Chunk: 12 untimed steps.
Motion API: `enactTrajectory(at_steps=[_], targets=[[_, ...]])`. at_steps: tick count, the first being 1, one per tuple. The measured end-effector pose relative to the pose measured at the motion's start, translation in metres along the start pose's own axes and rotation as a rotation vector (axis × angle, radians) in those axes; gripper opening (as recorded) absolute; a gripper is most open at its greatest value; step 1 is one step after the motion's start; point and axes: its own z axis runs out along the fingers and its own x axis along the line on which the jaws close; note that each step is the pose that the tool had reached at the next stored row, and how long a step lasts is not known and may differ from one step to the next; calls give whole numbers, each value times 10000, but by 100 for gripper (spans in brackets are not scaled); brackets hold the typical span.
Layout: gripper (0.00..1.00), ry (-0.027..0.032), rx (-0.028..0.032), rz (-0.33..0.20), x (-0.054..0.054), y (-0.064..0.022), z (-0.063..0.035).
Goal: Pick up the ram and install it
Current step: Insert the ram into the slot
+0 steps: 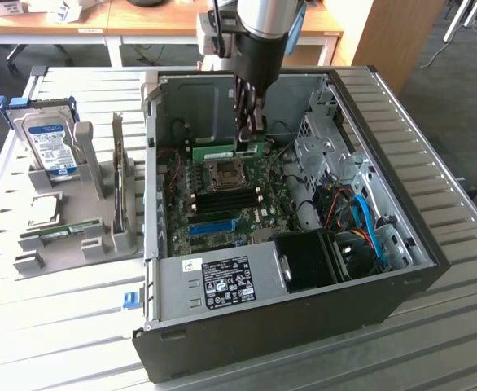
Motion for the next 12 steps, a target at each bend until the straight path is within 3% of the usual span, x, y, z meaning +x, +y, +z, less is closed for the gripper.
enactTrajectory(at_steps=[12], targets=[[12,0,14,0,10,-10,200]])
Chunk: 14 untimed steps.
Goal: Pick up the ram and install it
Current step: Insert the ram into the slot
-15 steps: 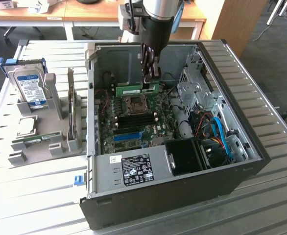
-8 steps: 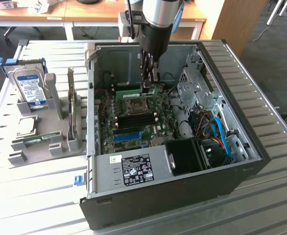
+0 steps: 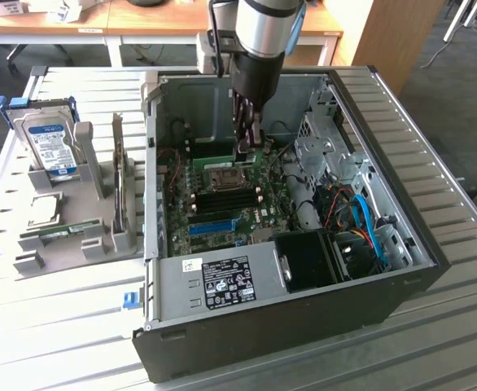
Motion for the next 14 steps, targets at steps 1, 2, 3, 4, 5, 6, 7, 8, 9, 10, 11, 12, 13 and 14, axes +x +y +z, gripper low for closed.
enactTrajectory(at_steps=[1,2,3,4,5,6,7,8,9,10,11,12,13,14], targets=[[12,0,1,-1,1,-1,15],[12,0,2,0,2,-2,29],[12,0,3,0,2,-2,44],[12,0,4,0,3,-3,60],[12,0,5,0,4,-4,74],[12,0,6,0,5,-5,88],[12,0,7,-1,5,-5,103],[12,1,8,0,6,-6,116],[12,0,9,-1,7,-7,130],[12,0,10,0,7,-7,143],[12,0,11,-1,8,-8,158],[12,0,13,-1,9,-9,172],[12,0,14,-1,9,-10,185],[12,0,14,-1,10,-10,197]])
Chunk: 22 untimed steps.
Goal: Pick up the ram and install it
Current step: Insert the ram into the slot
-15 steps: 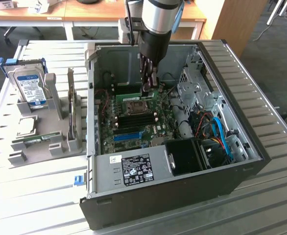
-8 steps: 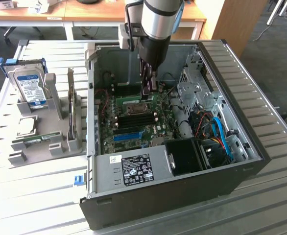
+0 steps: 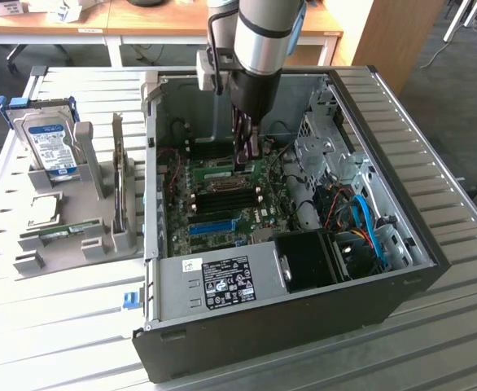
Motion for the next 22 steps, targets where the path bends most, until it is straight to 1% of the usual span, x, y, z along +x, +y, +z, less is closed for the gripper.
enactTrajectory(at_steps=[9,18,22], targets=[[12,1,10,-1,6,-5,106],[12,0,14,-1,10,-10,193],[12,3,14,0,11,-10,212]])
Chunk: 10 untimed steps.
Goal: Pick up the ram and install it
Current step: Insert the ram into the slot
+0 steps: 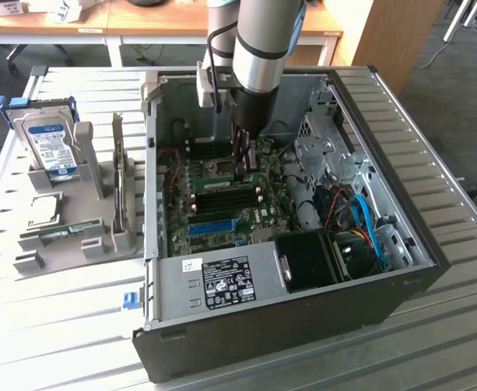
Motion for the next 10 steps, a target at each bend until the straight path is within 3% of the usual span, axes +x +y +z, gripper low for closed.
enactTrajectory(at_steps=[10], targets=[[12,-3,1,0,0,-10,1]])
